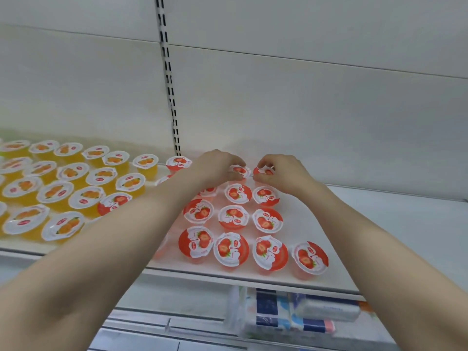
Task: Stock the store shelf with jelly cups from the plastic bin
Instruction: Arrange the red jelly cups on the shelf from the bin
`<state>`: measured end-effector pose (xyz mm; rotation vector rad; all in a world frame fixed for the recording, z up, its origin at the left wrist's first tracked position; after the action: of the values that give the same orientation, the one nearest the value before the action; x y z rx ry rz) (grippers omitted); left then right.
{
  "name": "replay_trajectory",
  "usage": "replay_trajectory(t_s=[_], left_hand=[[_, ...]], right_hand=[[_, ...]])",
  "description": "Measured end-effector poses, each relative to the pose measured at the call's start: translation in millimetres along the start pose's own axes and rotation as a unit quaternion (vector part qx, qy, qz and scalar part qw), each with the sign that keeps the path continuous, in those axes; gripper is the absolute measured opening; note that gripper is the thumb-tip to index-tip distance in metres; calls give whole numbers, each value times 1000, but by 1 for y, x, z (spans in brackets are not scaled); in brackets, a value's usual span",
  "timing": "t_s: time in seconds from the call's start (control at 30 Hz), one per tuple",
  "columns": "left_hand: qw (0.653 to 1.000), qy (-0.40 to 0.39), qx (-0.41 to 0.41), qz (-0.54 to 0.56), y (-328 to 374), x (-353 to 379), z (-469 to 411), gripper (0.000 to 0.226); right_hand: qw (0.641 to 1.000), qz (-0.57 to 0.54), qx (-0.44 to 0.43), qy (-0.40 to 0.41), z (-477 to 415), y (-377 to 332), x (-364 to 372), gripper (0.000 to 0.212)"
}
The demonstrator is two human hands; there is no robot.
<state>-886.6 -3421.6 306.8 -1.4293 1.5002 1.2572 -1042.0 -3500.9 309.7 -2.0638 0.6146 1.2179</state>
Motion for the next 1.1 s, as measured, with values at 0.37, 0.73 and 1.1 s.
replay_trajectory(t_s=[0.37, 0.73, 1.1], left_hand=[[999, 23, 31, -11, -6, 6, -5, 44], [990, 25, 141, -20, 11, -21, 36, 44], [992, 14, 127, -11, 28, -18, 46, 43]], right_hand=[[999, 35, -4, 3, -4, -4, 4, 34], [992, 93, -78, -21, 43, -17, -36, 45], [994, 98, -40, -33, 52, -28, -25, 42]])
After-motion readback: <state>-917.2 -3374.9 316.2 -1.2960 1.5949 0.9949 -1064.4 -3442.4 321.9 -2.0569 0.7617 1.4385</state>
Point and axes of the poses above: each hand's wrist, its own z-axis away from the middle knuckle, its own x-axis out of the palm, y = z × x, the point moved 4 cm from there along -z, towards the middle knuckle, and after that the axes turned 15 degrees about y, right-handed, at the moved point
